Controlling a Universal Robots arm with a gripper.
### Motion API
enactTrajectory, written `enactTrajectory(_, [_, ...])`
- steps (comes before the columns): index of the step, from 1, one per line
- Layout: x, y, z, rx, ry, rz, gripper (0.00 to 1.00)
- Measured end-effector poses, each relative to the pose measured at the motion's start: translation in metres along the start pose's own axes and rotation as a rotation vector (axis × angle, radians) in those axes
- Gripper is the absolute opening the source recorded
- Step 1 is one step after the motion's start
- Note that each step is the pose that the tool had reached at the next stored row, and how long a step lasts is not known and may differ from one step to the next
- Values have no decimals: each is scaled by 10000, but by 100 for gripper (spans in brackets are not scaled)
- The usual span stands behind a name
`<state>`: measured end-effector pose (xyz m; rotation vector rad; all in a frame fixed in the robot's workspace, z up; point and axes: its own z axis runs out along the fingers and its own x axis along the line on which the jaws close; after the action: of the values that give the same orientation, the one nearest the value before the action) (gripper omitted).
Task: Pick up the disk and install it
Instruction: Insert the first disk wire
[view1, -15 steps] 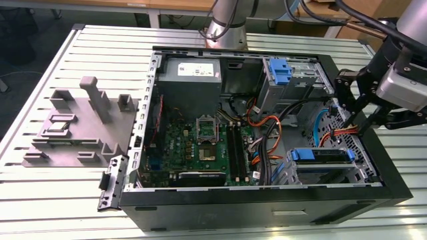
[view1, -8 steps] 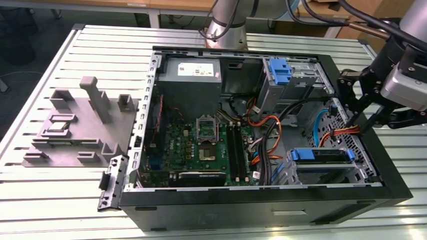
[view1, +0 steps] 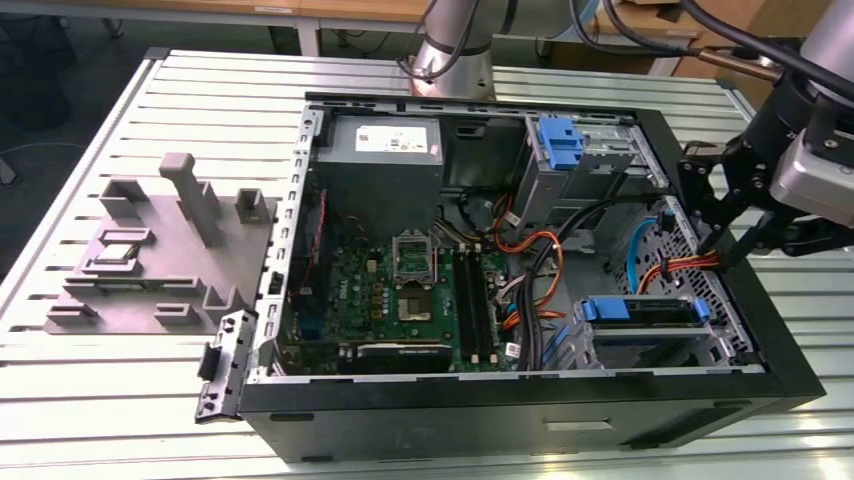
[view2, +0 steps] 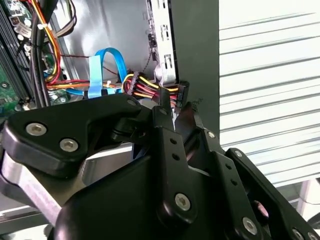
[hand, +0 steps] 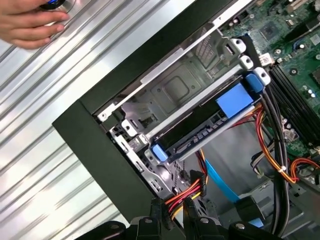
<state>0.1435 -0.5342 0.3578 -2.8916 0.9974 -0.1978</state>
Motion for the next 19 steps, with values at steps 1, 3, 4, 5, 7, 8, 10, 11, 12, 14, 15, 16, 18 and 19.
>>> enactTrajectory(1, [0, 0, 5, 28, 22, -128, 31])
enactTrajectory(3, [-1, 1, 12, 72, 62, -373, 31])
enactTrajectory(4, [-1, 2, 16, 94, 80, -500, 31])
enactTrajectory(5, [-2, 2, 20, 117, 98, -625, 31])
enactTrajectory(7, [-3, 3, 29, 162, 132, -880, 31])
enactTrajectory(8, [-3, 4, 36, 191, 144, -1016, 31])
enactTrajectory(10, [-4, 6, 47, 241, 159, -1294, 31])
enactTrajectory(11, [-5, 6, 54, 266, 162, -1441, 31])
enactTrajectory(12, [-6, 7, 61, 291, 163, -1585, 31])
enactTrajectory(14, [-6, 6, 66, 310, 160, -1725, 31])
enactTrajectory(15, [-5, 3, 69, 312, 160, -1729, 31])
enactTrajectory(16, [-4, 1, 72, 313, 162, -1731, 31])
enactTrajectory(18, [-1, -5, 80, 307, 178, -1741, 31])
enactTrajectory(19, [-1, -6, 84, 307, 190, -1744, 31])
